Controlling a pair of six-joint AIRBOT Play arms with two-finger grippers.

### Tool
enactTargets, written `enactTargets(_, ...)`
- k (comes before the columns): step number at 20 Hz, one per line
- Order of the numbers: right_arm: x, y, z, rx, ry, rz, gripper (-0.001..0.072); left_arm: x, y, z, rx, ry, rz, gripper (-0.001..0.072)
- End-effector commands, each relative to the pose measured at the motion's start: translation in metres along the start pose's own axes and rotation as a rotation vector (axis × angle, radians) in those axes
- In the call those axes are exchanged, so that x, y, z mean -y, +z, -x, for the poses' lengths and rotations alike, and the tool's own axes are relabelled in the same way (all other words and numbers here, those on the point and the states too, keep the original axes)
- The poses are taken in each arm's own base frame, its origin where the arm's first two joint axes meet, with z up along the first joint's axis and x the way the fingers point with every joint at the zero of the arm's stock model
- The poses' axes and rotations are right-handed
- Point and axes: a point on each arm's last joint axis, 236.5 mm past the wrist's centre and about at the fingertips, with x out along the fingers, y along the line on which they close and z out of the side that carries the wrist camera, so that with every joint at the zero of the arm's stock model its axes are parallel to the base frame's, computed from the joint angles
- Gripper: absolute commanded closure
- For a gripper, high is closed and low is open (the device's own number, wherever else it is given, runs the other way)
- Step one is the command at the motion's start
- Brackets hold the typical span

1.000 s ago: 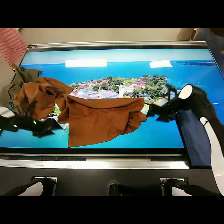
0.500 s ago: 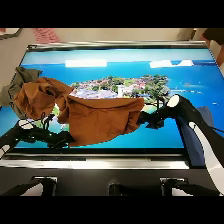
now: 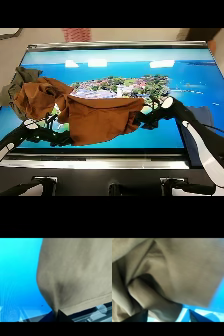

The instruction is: Fold the shirts.

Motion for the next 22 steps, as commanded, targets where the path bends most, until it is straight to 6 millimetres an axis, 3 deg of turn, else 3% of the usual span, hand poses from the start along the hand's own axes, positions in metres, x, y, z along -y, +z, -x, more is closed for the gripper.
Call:
enactTargets(1, -0.017, 0.008, -0.018, 0.053, 0.005, 0.041, 0.0486, 0.01, 0.01, 0.01, 0.033, -0.012, -0.042, 0.0679)
enactTargets(2, -0.021, 0.015, -0.016, 0.084, 0.007, 0.051, 0.067, 0.017, 0.018, 0.018, 0.067, -0.018, -0.064, 0.0679)
enactTargets(4, -0.024, 0.03, 0.005, 0.153, 0.005, 0.076, 0.0676, 0.049, 0.049, 0.059, 0.21, -0.036, -0.185, 0.068)
enactTargets(5, -0.026, 0.045, 0.029, 0.22, -0.008, 0.108, 0.0676, 0.072, 0.066, 0.091, 0.308, -0.041, -0.263, 0.068)
enactTargets(6, -0.029, 0.062, 0.061, 0.306, -0.022, 0.142, 0.0676, 0.099, 0.083, 0.132, 0.427, -0.046, -0.338, 0.068)
enactTargets(7, -0.035, 0.082, 0.104, 0.419, -0.035, 0.177, 0.0676, 0.133, 0.099, 0.186, 0.577, -0.053, -0.42, 0.068)
enactTargets(9, -0.056, 0.118, 0.227, 0.751, -0.047, 0.248, 0.0676, 0.205, 0.108, 0.31, 0.911, -0.073, -0.564, 0.068)
enactTargets(10, -0.071, 0.123, 0.304, 0.949, -0.047, 0.283, 0.0675, 0.24, 0.099, 0.378, 1.091, -0.093, -0.617, 0.068)
enactTargets(12, -0.1, 0.097, 0.445, 1.305, -0.047, 0.347, 0.0675, 0.285, 0.06, 0.495, 1.394, -0.104, -0.679, 0.068)
enactTargets(13, -0.109, 0.07, 0.502, 1.451, -0.059, 0.373, 0.0675, 0.294, 0.037, 0.538, 1.506, -0.085, -0.683, 0.068)
enactTargets(14, -0.115, 0.044, 0.54, 1.547, -0.072, 0.393, 0.0675, 0.298, 0.017, 0.565, 1.579, -0.063, -0.676, 0.068)
enactTargets(15, -0.118, 0.021, 0.565, 1.611, -0.09, 0.406, 0.0675, 0.298, 0.002, 0.581, 1.622, -0.042, -0.665, 0.068)
enactTargets(17, -0.121, -0.014, 0.585, 1.667, -0.122, 0.427, 0.0675, 0.296, -0.019, 0.587, 1.631, -0.019, -0.656, 0.068)
enactTargets(19, -0.12, -0.031, 0.587, 1.659, -0.138, 0.431, 0.0675, 0.29, -0.026, 0.572, 1.57, 0.013, -0.658, 0.068)
enactTargets(22, -0.113, -0.029, 0.575, 1.606, -0.16, 0.421, 0.0675, 0.27, -0.02, 0.54, 1.429, 0.08, -0.634, 0.068)
